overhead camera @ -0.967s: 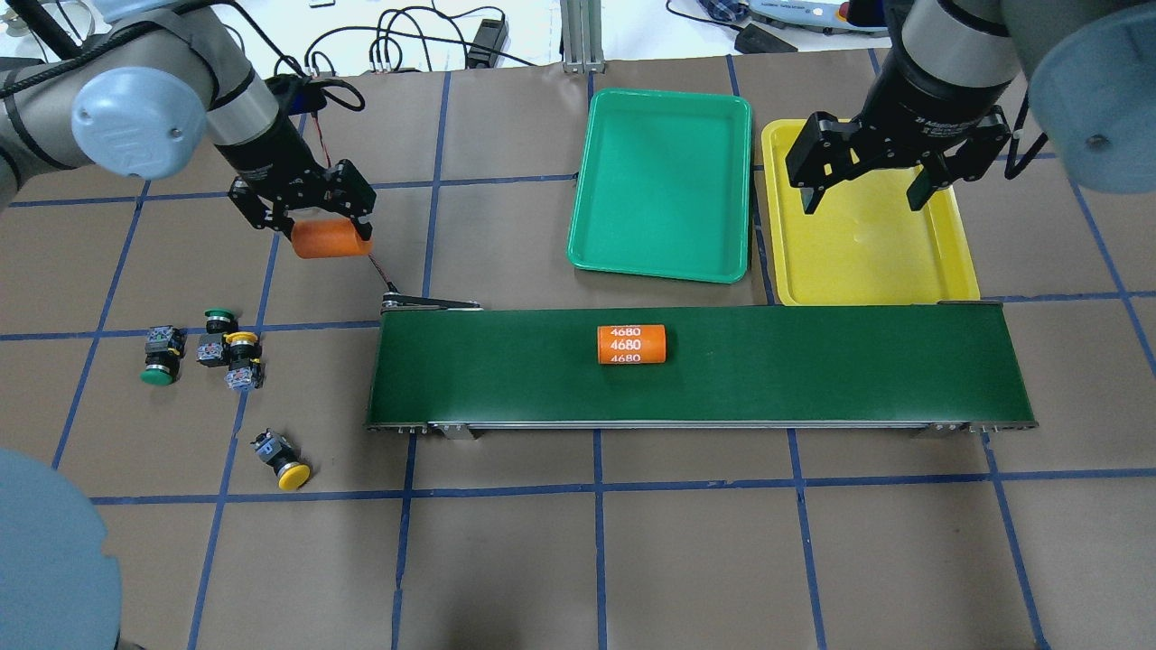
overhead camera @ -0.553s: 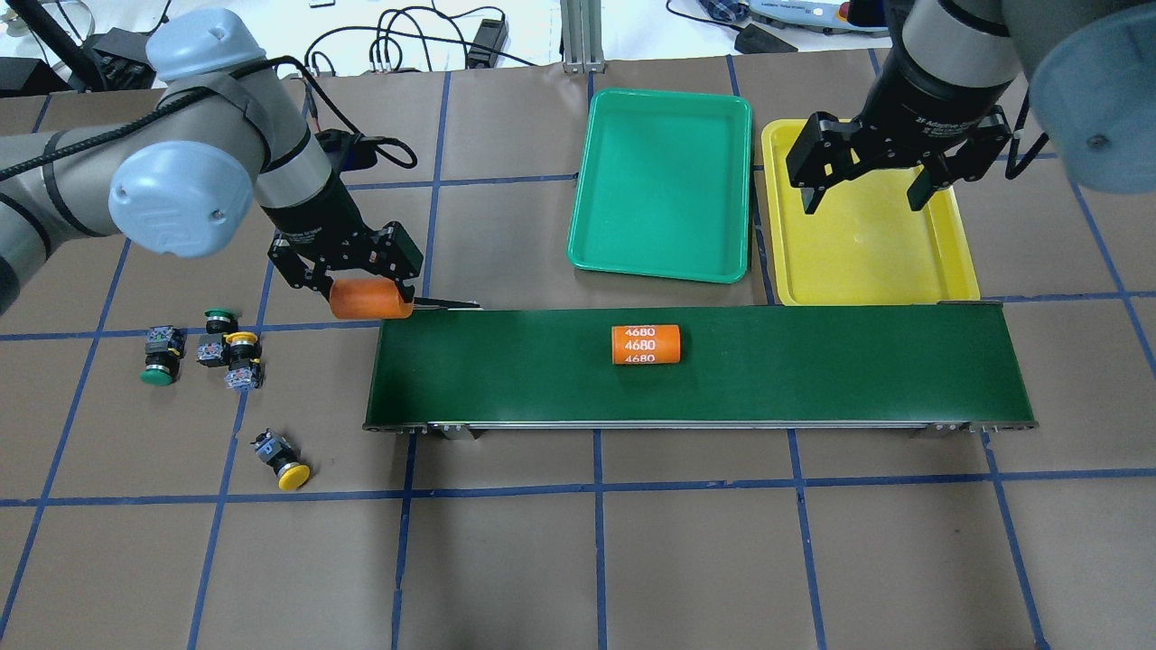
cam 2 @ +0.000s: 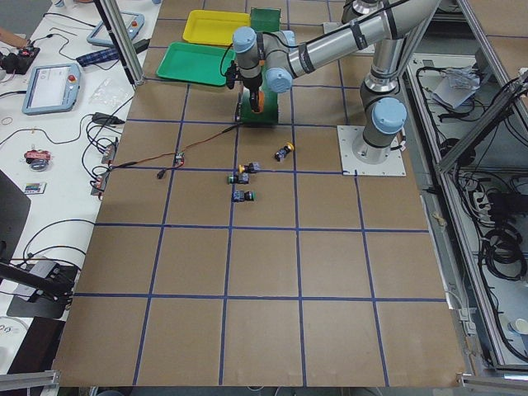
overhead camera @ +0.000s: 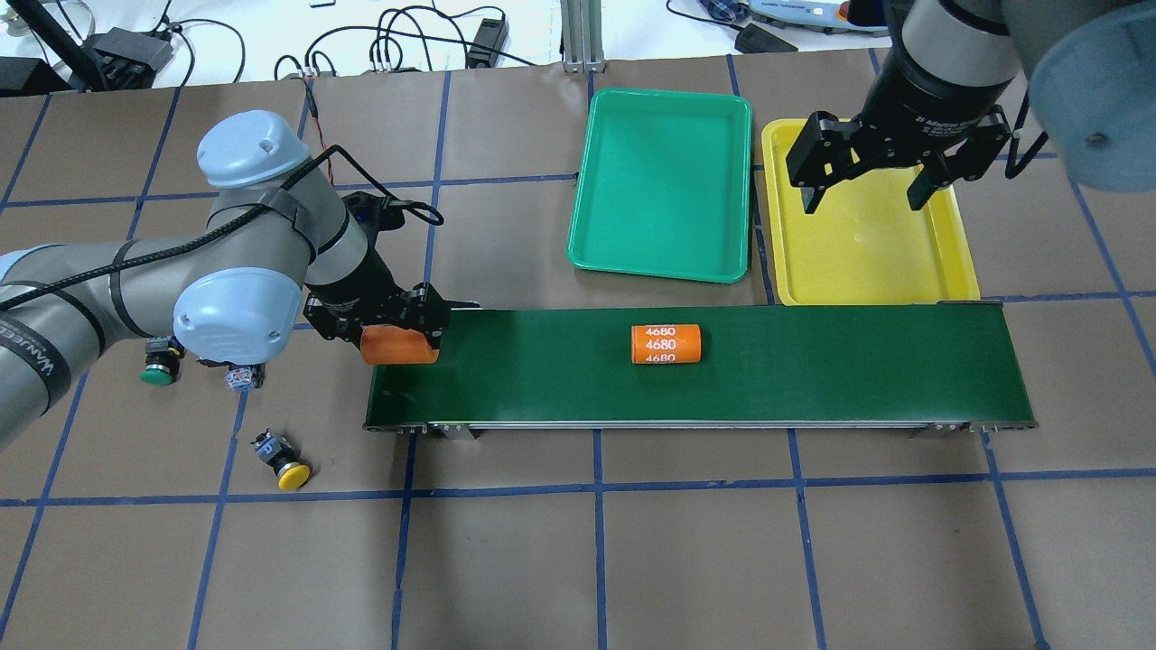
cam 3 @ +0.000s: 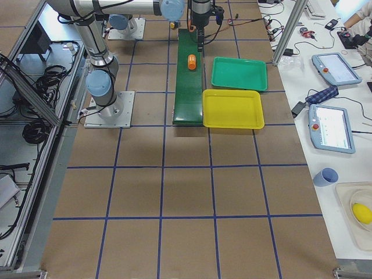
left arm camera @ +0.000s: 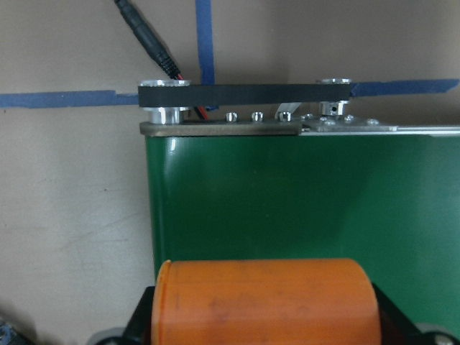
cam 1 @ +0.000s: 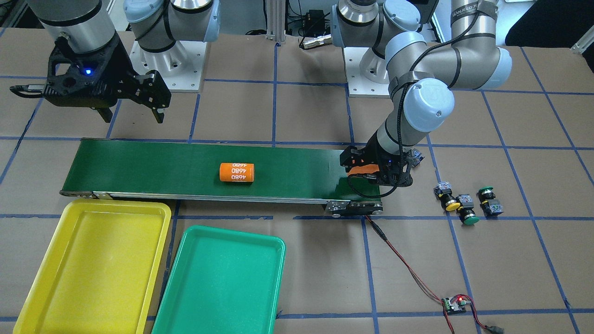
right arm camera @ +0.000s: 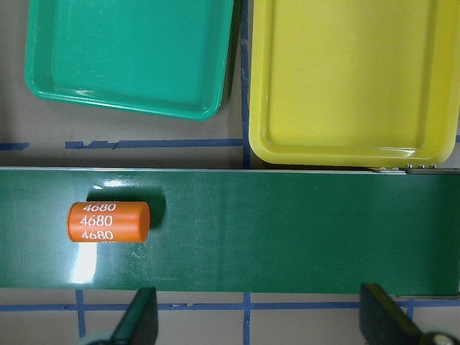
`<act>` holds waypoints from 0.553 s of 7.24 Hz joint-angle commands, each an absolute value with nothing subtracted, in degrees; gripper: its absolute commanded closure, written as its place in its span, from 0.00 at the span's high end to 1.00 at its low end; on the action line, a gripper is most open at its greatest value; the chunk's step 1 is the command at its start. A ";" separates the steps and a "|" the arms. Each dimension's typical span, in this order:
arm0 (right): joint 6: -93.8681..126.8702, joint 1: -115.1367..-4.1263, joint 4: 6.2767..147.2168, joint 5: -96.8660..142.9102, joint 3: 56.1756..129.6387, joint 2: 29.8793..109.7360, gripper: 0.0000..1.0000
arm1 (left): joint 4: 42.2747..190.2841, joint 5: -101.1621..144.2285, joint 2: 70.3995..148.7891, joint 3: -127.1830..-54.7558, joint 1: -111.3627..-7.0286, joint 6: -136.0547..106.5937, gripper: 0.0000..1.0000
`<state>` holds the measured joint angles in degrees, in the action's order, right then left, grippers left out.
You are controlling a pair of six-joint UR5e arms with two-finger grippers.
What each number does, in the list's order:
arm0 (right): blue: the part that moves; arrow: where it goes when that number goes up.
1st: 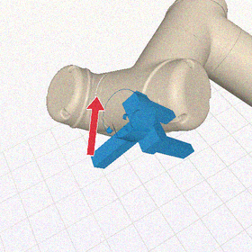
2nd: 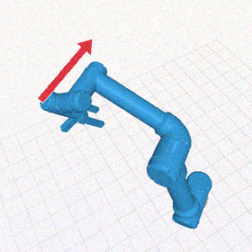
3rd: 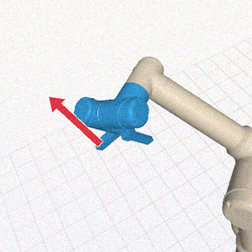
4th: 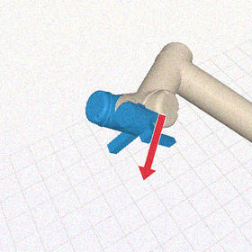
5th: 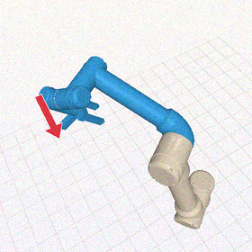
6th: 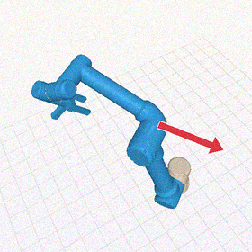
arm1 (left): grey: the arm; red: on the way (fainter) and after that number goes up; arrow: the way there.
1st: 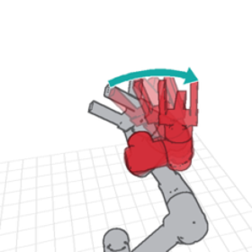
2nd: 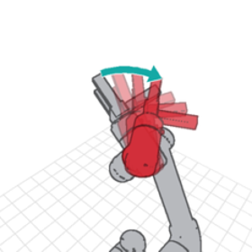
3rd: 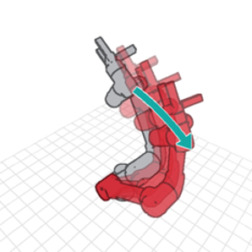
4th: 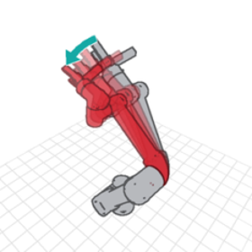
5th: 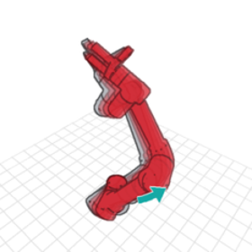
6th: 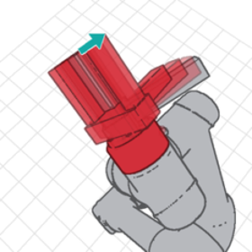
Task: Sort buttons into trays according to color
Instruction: 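Place the second orange cylinder on the conveyor belt and release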
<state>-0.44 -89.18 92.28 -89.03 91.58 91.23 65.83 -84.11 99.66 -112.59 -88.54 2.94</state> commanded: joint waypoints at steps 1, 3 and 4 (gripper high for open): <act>-0.44 -89.21 92.29 -89.03 91.58 91.23 1.00 | 65.13 -83.85 99.85 -113.29 -88.68 2.73 0.13; -0.44 -89.21 92.29 -89.03 91.58 91.23 1.00 | 65.21 -84.11 100.10 -113.38 -89.56 2.81 0.72; -0.44 -89.21 92.29 -89.03 91.58 91.14 1.00 | 65.13 -83.33 99.85 -113.55 -89.56 2.73 1.00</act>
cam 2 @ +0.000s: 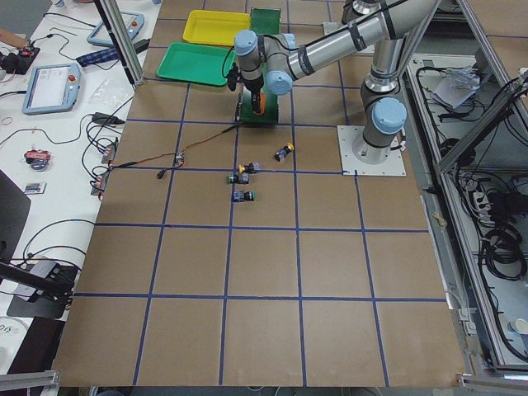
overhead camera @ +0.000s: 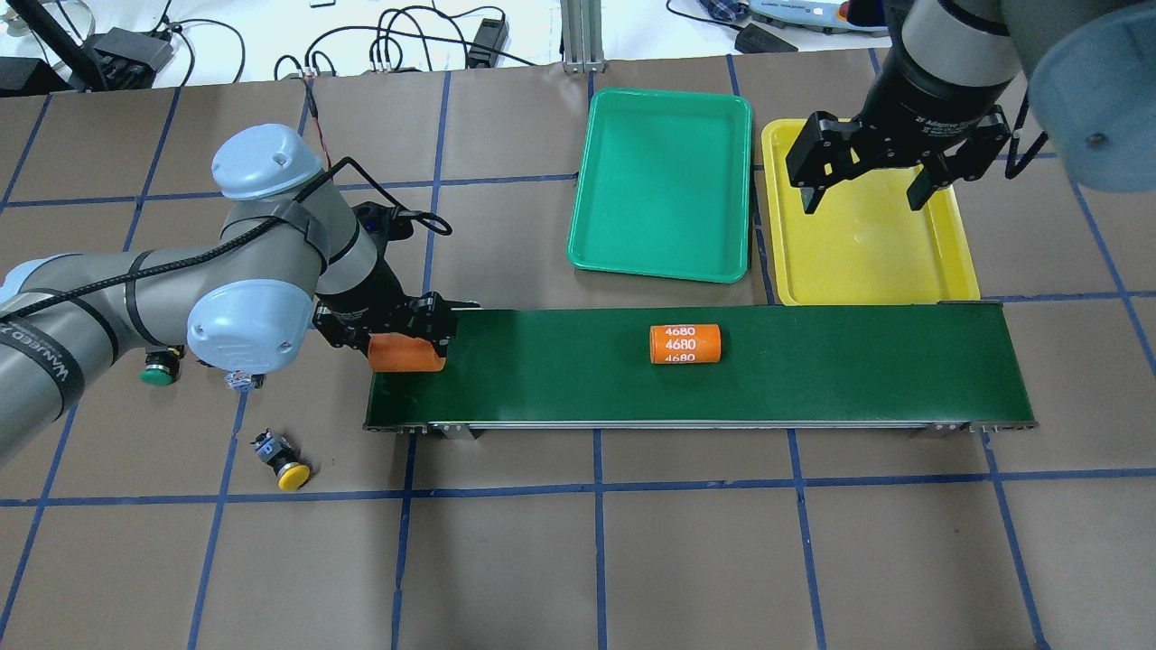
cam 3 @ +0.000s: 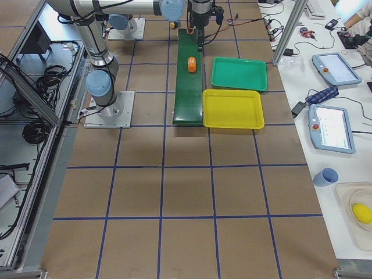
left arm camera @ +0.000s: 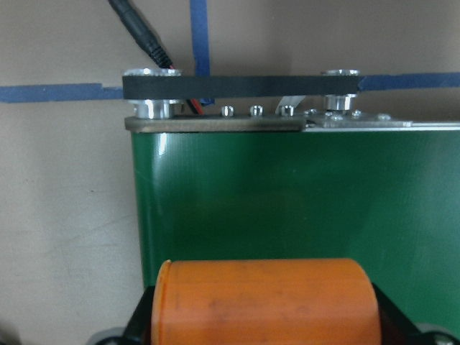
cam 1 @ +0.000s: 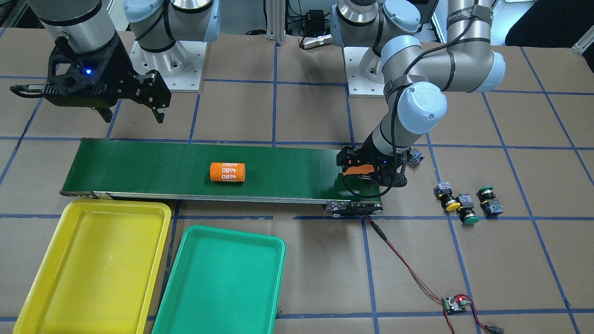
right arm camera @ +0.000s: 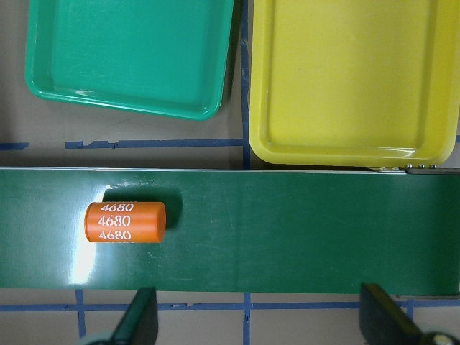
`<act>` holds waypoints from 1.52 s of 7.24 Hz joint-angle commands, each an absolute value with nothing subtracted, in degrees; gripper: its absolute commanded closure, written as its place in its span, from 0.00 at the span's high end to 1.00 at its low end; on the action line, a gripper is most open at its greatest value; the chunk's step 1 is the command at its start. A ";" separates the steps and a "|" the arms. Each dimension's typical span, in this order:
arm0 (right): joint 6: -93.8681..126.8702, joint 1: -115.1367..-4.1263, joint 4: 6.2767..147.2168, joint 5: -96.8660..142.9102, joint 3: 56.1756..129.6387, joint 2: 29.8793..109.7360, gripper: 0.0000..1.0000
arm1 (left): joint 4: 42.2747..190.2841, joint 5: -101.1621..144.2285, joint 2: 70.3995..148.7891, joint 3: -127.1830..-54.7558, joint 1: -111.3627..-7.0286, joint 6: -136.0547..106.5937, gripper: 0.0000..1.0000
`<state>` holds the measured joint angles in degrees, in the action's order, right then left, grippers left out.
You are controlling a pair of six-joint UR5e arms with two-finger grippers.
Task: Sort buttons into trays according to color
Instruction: 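Place the second orange cylinder on the conveyor belt and release, then move the left gripper down and grasp the yellow-capped button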
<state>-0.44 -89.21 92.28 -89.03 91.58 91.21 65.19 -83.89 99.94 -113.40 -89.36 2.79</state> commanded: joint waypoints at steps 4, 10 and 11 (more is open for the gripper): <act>-0.44 -89.21 92.29 -89.03 91.58 91.23 1.00 | 66.70 -84.20 95.04 -112.33 -89.74 2.46 1.00; -0.44 -89.21 92.29 -89.03 91.58 91.23 1.00 | 83.24 -94.66 88.07 -106.24 -76.25 2.20 1.00; -0.44 -89.21 92.29 -89.03 91.58 91.23 1.00 | 79.84 -94.83 89.20 -108.96 -71.24 2.11 1.00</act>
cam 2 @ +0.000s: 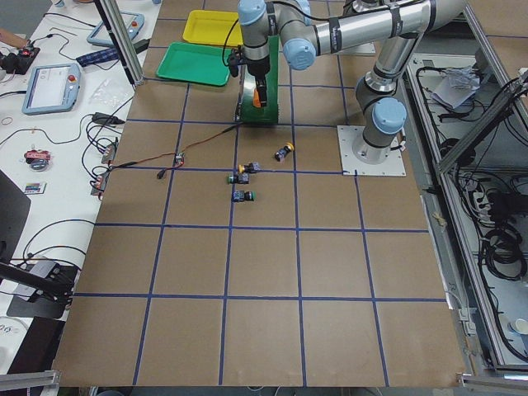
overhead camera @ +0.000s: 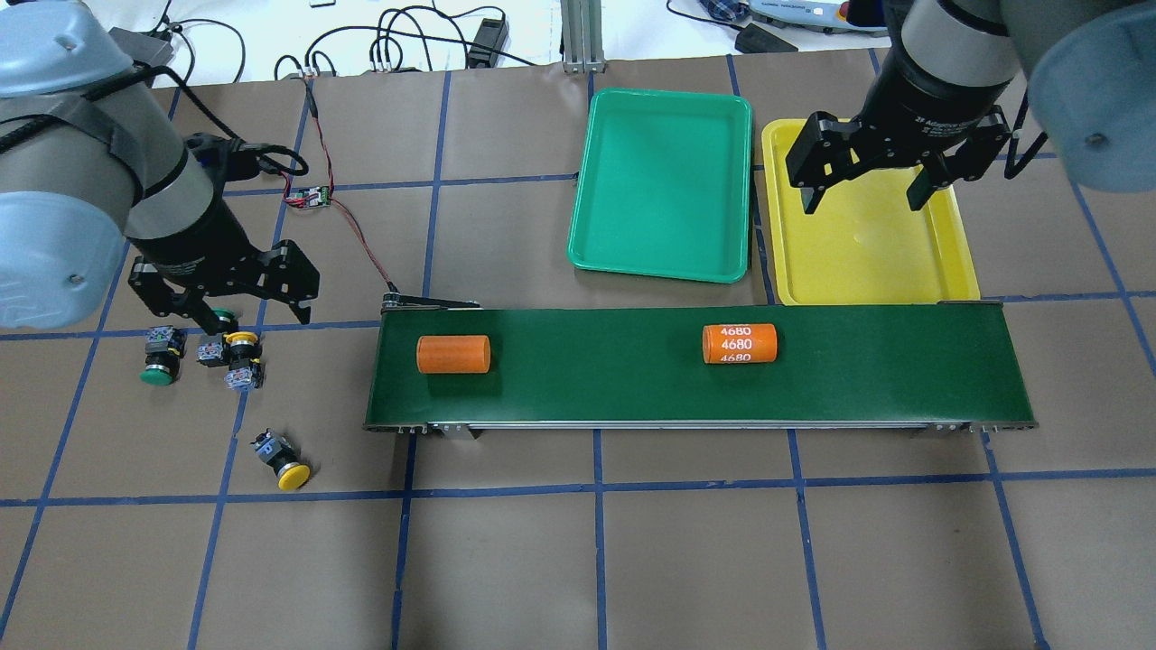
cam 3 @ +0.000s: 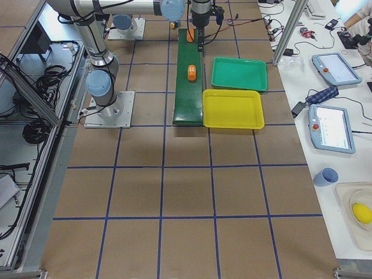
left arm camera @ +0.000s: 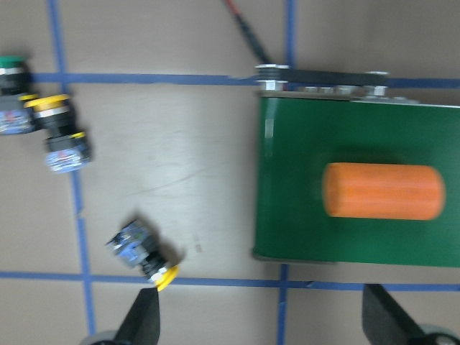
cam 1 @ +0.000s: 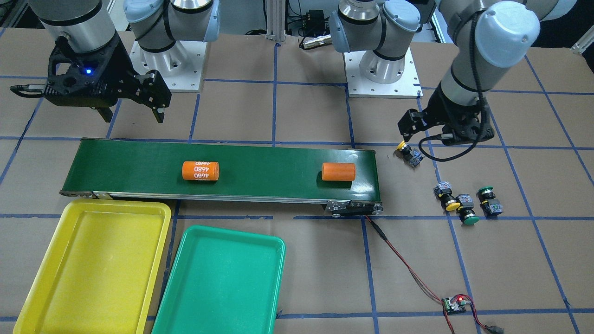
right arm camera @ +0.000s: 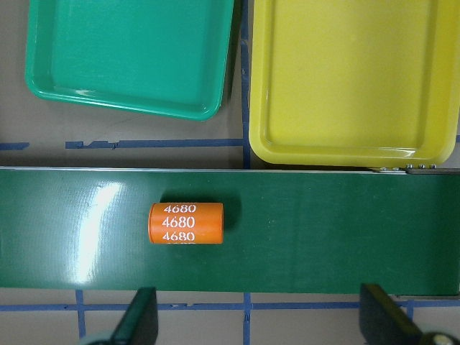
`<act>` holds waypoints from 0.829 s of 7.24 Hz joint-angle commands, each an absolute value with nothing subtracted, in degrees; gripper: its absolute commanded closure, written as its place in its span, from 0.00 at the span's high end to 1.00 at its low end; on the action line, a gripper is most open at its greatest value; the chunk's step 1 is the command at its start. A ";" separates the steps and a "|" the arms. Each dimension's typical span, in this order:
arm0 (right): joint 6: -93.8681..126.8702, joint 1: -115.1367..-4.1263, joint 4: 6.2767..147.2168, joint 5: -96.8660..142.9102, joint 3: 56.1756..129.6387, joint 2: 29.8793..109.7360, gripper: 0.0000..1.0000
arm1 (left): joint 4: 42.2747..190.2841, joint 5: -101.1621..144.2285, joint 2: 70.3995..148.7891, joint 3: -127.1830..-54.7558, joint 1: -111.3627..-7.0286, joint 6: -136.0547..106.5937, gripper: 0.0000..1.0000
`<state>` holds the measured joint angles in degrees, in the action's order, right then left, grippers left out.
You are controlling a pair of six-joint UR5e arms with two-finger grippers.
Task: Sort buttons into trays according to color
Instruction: 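Move the left gripper down and grasp the yellow-capped button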
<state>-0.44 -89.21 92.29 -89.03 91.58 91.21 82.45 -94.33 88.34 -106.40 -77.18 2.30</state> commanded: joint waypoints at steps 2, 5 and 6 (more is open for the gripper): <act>-0.35 -89.56 92.29 -89.03 91.58 91.23 1.00 | 63.29 -94.92 89.04 -120.79 -68.47 -0.17 1.00; -0.35 -89.38 92.29 -89.03 91.58 91.23 1.00 | 59.86 -94.31 89.82 -126.02 -67.68 -2.18 1.00; -0.35 -89.38 92.29 -89.03 91.58 91.23 1.00 | 59.51 -94.31 91.04 -127.08 -67.76 -7.77 1.00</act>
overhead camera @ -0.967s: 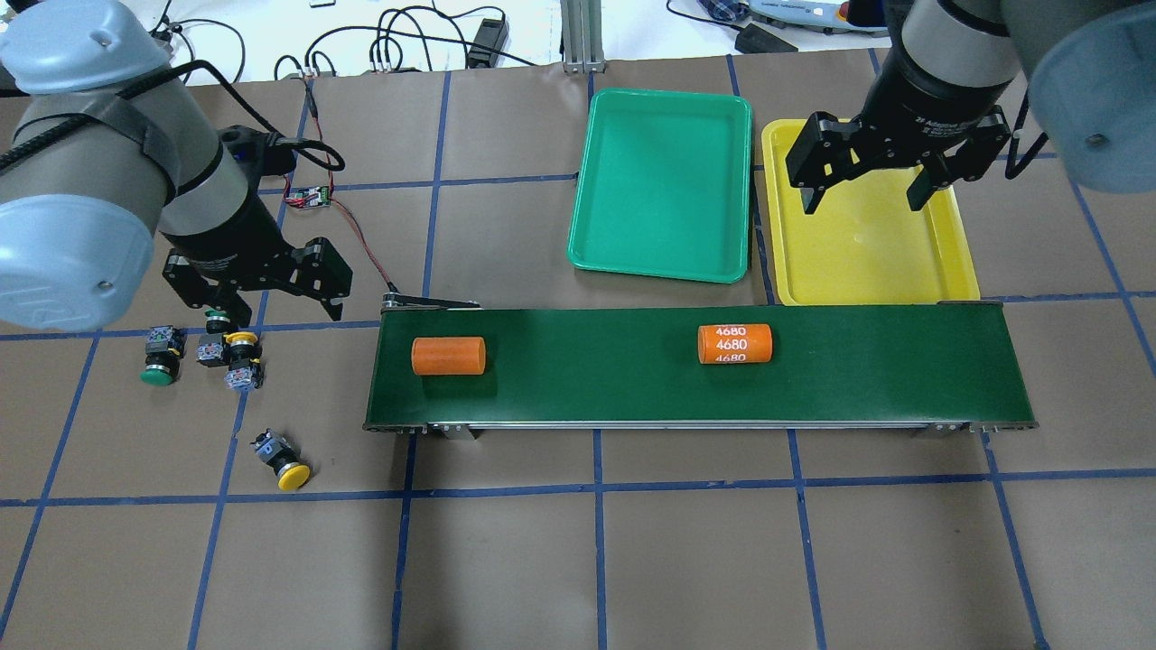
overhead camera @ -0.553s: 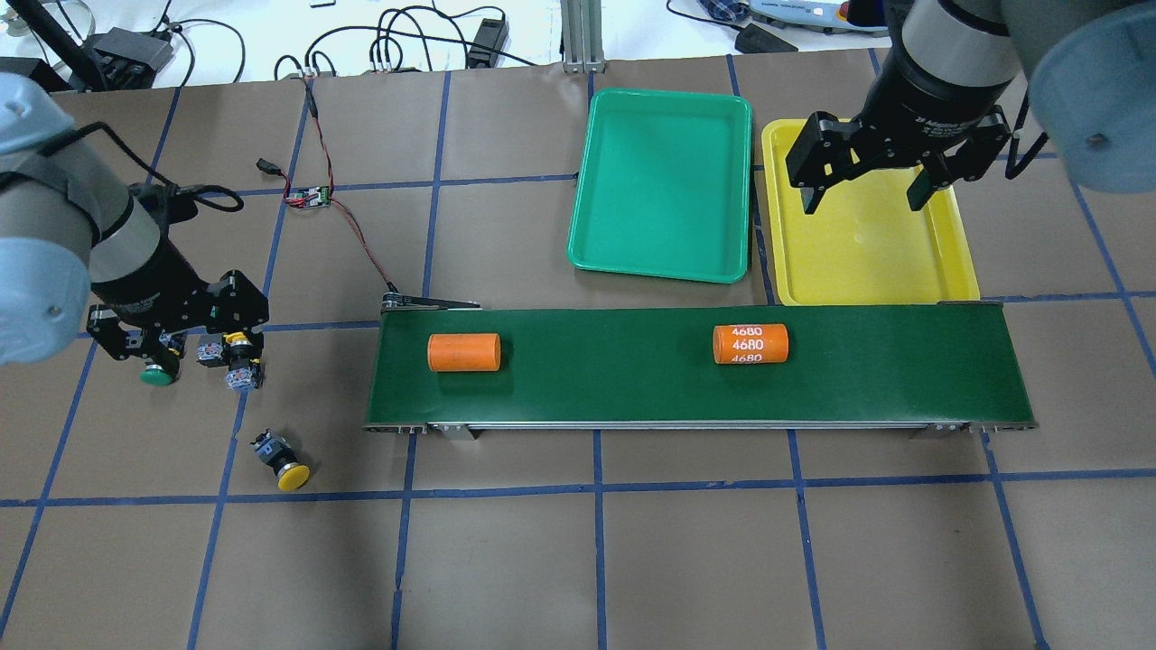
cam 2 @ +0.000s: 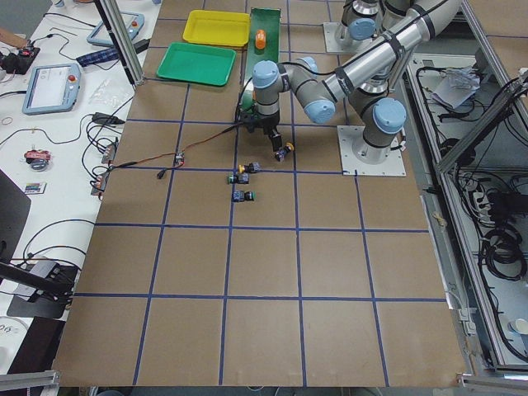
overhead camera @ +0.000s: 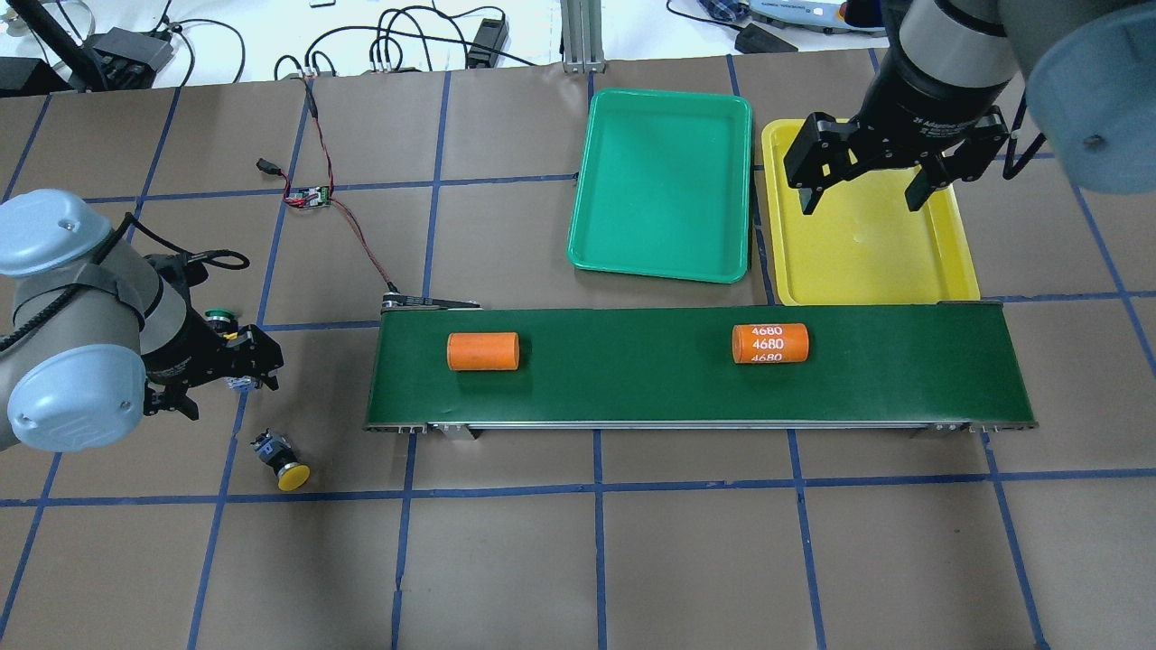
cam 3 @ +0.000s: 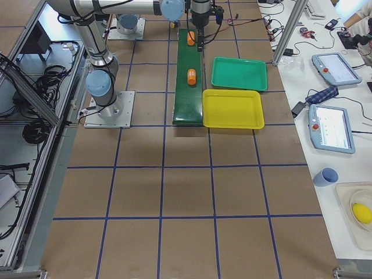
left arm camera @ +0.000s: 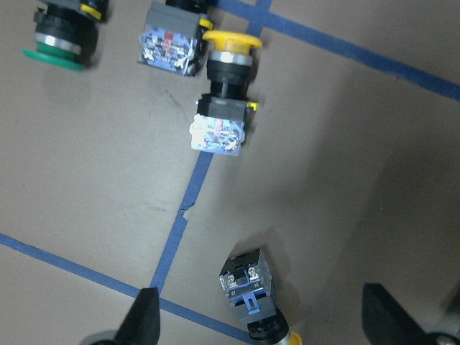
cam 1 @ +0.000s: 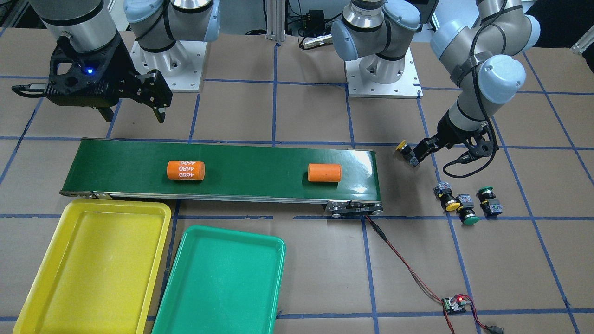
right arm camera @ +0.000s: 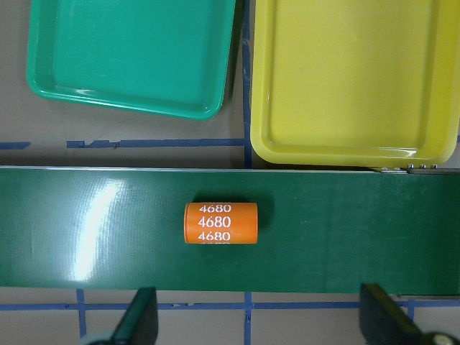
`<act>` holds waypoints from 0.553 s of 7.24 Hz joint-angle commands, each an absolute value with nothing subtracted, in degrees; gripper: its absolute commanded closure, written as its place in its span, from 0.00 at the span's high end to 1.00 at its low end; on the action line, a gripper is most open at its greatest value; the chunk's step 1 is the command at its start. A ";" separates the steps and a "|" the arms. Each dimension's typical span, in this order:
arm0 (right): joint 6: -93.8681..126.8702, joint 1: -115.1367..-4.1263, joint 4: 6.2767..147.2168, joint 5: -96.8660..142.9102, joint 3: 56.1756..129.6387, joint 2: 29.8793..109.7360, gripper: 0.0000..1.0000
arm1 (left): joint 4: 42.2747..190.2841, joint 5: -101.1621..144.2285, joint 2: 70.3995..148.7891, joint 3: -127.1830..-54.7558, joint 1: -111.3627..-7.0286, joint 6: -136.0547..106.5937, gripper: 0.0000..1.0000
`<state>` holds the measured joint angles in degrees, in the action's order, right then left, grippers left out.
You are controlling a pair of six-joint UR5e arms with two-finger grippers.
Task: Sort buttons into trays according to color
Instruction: 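Move the left gripper down and grasp the yellow-capped button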
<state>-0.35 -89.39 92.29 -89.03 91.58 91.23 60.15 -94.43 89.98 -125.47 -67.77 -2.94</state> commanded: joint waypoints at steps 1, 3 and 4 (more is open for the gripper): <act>-0.35 -89.38 92.29 -89.03 91.58 91.23 1.00 | 59.33 -94.31 91.92 -127.52 -67.68 -8.26 1.00; -0.44 -89.30 92.29 -89.03 91.58 91.23 1.00 | 58.54 -94.22 93.68 -128.14 -67.68 -8.79 1.00; -0.35 -89.30 92.29 -89.03 91.58 91.23 1.00 | 56.01 -94.22 94.82 -128.58 -67.68 -8.96 1.00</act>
